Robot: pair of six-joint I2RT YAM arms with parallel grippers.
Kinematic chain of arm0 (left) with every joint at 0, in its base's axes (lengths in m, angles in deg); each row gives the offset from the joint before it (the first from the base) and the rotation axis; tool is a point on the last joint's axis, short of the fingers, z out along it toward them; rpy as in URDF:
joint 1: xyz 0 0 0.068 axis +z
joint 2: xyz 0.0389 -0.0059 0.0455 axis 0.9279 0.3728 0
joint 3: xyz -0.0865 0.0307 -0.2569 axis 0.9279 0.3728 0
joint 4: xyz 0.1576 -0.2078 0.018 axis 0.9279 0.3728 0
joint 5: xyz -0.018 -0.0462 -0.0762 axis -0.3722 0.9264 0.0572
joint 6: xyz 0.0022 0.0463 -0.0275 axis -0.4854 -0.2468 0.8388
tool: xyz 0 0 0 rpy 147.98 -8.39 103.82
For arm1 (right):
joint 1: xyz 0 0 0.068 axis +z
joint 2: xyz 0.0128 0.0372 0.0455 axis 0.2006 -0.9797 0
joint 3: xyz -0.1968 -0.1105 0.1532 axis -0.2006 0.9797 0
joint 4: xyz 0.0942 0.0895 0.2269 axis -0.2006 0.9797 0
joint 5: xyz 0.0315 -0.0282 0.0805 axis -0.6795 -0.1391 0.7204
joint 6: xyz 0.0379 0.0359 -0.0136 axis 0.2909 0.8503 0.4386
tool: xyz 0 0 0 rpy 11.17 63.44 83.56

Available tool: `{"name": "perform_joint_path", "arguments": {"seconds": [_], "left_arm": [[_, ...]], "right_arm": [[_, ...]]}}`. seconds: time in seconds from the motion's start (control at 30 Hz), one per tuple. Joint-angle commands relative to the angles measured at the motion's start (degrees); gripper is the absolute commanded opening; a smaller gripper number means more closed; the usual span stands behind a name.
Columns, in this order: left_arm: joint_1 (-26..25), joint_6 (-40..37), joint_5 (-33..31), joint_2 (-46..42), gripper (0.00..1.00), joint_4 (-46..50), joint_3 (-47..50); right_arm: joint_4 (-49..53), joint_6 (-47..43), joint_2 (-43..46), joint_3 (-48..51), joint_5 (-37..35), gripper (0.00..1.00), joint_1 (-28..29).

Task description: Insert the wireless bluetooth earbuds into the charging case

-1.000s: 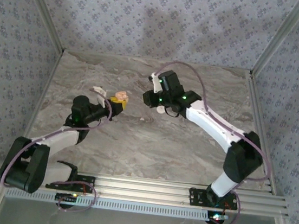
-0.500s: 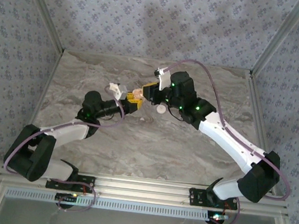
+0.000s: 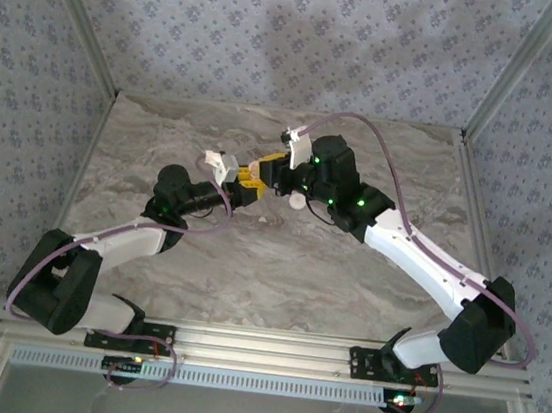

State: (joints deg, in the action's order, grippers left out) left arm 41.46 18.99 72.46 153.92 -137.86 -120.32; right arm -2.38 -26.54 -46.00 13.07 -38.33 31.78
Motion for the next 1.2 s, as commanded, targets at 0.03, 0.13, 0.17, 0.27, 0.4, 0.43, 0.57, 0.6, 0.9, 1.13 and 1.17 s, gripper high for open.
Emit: {"name": "perform_joint_path", "arguments": {"seconds": [0.03, 0.13, 0.17, 0.27, 0.4, 0.43, 0.57, 0.6, 0.9, 1.13, 1.17], "left_arm": [[-0.3, -0.4, 0.4, -0.8, 0.20, -3.2, -1.9], [-0.3, 0.0, 0.1, -1.0, 0.20, -3.5, -2.1], [-0.3, 0.1, -0.1, -1.1, 0.20, -3.7, -2.1], [-0.3, 0.7, -0.8, -1.0, 0.20, -4.6, -2.1], [-0.3, 1.9, -1.2, -0.6, 0.20, -6.1, -2.3], [-0.3, 2.1, -1.3, -0.5, 0.20, -6.3, -2.4], [-0.3, 2.4, -1.3, -0.6, 0.20, -6.5, -2.6], [-0.3, 2.4, -1.4, -0.6, 0.19, -6.6, -2.7], [-0.3, 1.1, -1.1, -0.6, 0.20, -5.3, -3.0], [-0.4, 0.9, -1.0, -0.7, 0.20, -5.2, -3.3], [-0.4, 0.9, -1.0, -0.7, 0.20, -5.2, -3.3]], "right_arm": [[-1.5, 0.7, -0.2, 0.7, 0.1, 0.22, 0.5], [-1.1, 0.6, -0.5, 0.7, -0.1, 0.22, 0.5], [-1.0, 0.4, -0.5, 0.8, -0.1, 0.22, 0.5], [-0.7, 0.3, -0.6, 1.1, -0.4, 0.22, 0.6], [-0.1, 0.0, -0.9, 1.2, -0.4, 0.22, 0.6], [0.1, -0.1, -0.9, 1.2, -0.5, 0.21, 0.5], [0.5, -0.5, -1.3, 1.4, -0.6, 0.21, 0.6], [0.6, -0.5, -1.4, 1.4, -0.6, 0.21, 0.5], [1.7, -2.0, -2.0, 0.0, 2.5, 0.21, 0.6], [-0.9, -1.0, -2.4, -0.6, 6.3, 0.21, 0.6], [-1.0, -0.9, -2.5, -0.6, 6.5, 0.21, 0.6]]}}
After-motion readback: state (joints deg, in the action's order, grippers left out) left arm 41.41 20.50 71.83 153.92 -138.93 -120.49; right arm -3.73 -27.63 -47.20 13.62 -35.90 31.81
